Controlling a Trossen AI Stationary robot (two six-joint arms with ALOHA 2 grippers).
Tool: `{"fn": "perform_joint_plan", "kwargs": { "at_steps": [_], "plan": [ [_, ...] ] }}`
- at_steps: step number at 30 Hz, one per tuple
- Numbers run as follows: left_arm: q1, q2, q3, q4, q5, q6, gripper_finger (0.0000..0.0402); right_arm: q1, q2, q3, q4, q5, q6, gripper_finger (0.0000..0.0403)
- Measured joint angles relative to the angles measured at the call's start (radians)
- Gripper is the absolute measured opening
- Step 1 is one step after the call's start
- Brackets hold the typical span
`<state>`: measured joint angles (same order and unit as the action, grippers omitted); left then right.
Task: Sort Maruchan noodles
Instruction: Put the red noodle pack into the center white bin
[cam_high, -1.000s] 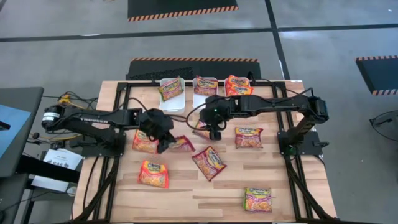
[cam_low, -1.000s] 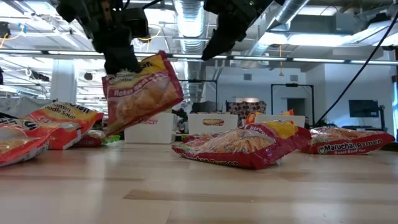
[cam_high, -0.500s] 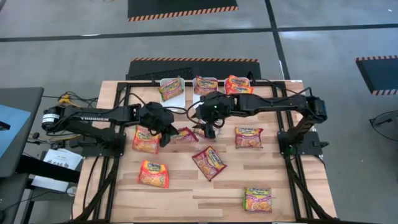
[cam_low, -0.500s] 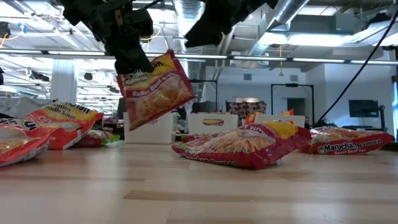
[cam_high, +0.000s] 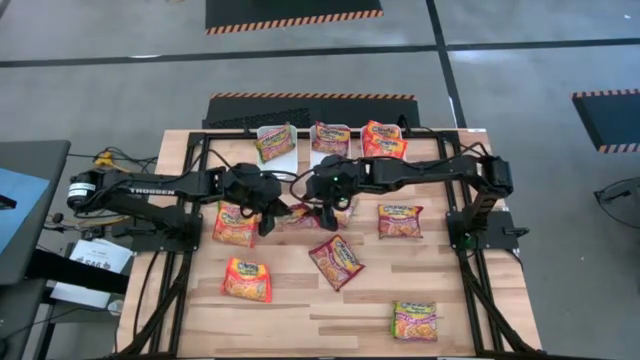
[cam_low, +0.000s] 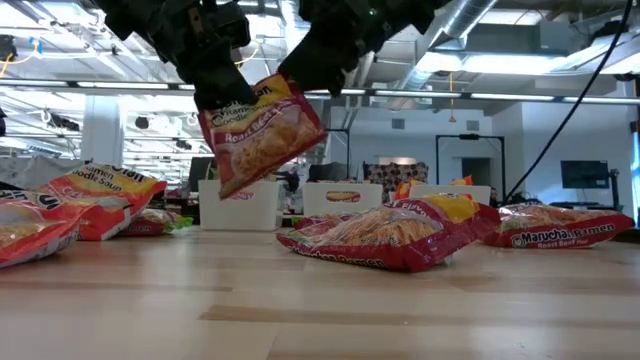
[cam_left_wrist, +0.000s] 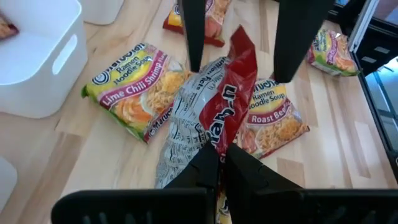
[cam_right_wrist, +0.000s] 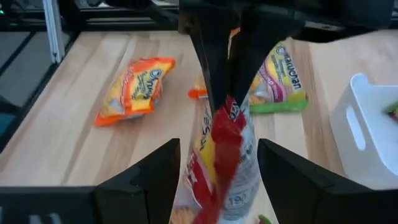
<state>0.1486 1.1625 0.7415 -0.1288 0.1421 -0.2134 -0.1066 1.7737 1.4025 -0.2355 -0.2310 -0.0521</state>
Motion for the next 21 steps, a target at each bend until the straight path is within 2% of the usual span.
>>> {"fn": "perform_joint_plan", "kwargs": {
  "at_steps": [8, 11, 15, 21],
  "plan": [
    [0.000, 0.000, 0.000, 0.069, -0.022, 0.028, 0.0000, -0.001, 0.004, -0.001, -0.002, 0.013, 0.014, 0.0238],
    [0.000, 0.000, 0.000, 0.104, -0.023, 0.040, 0.0000, -0.001, 0.004, -0.001, -0.001, 0.027, 0.030, 0.0221],
    [0.000, 0.000, 0.000, 0.130, -0.023, 0.057, 0.0000, -0.002, 0.004, -0.001, 0.000, 0.028, 0.029, 0.0168],
    [0.000, 0.000, 0.000, 0.136, -0.057, 0.100, 0.0001, -0.002, 0.004, -0.001, 0.000, 0.032, 0.028, 0.0051]
  ]
}}
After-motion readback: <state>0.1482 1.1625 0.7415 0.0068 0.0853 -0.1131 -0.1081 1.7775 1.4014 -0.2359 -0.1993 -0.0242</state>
